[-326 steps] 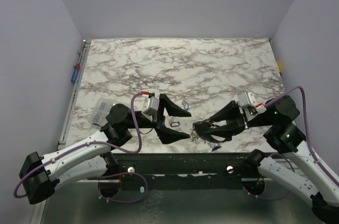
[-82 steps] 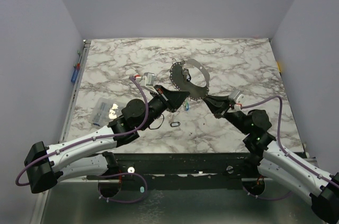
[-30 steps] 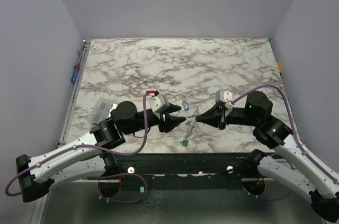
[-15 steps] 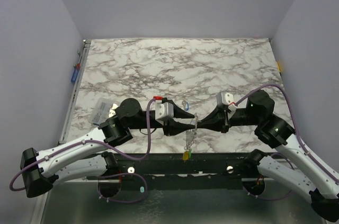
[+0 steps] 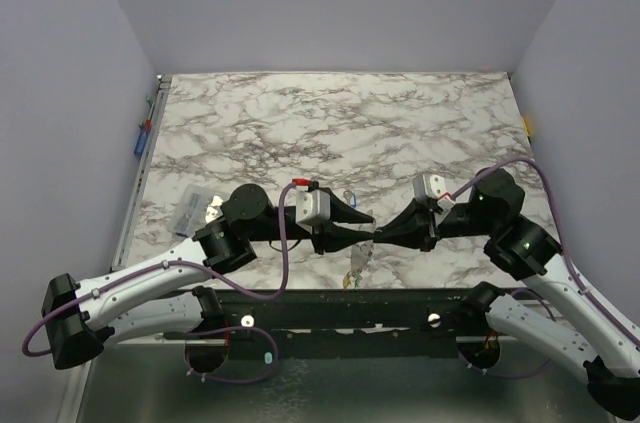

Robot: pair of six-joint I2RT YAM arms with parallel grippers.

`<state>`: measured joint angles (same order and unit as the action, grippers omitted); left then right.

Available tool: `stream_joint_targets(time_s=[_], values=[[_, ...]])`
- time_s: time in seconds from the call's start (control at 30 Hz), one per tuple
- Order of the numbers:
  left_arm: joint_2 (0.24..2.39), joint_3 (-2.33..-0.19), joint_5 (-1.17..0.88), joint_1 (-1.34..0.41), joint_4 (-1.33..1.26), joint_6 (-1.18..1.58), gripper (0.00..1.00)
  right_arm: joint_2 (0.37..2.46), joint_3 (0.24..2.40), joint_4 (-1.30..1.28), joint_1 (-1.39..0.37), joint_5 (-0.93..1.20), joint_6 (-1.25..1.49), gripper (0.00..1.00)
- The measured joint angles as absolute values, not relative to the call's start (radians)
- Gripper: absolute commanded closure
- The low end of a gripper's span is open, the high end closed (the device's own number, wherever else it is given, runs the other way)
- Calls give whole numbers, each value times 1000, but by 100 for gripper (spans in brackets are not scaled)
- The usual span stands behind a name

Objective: Put the keys on the keyring

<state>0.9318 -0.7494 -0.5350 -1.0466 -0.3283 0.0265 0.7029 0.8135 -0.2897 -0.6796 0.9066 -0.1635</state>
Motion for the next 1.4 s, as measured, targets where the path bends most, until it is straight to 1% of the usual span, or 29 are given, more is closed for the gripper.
stream_joint_targets(time_s=[0.1, 0.47, 0.6, 0.67, 0.8, 1.07, 1.13, 1.17, 1.23, 1.27, 1.3, 1.4], values=[[942, -749, -535, -1047, -344, 37, 68, 702, 813, -289, -680, 910, -156, 99], [964, -736, -535, -1047, -389, 62, 68, 701, 813, -271, -680, 925, -126, 99], [964, -733, -535, -1047, -408, 67, 76, 700, 813, -255, -679, 925, -112, 99], [965, -728, -535, -1047, -419, 72, 82, 700, 813, -250, -679, 925, -105, 99], [978, -727, -544, -1048, -436, 94, 100, 700, 813, -248, -677, 925, -100, 99], [996, -723, -552, -1047, -473, 133, 100, 694, 813, -247, -670, 922, -97, 99], [996, -722, -549, -1047, -482, 141, 100, 690, 813, -247, -670, 918, -97, 87], [996, -722, -546, -1047, -485, 146, 100, 688, 813, -244, -670, 914, -97, 80], [996, -722, -533, -1047, -490, 153, 100, 685, 812, -237, -670, 907, -95, 63], [997, -722, -524, -1047, -493, 157, 100, 684, 812, -234, -670, 906, -93, 58], [997, -722, -515, -1046, -493, 159, 100, 682, 812, -234, -670, 904, -94, 54], [997, -722, -488, -1042, -492, 164, 100, 676, 812, -233, -673, 899, -97, 49]])
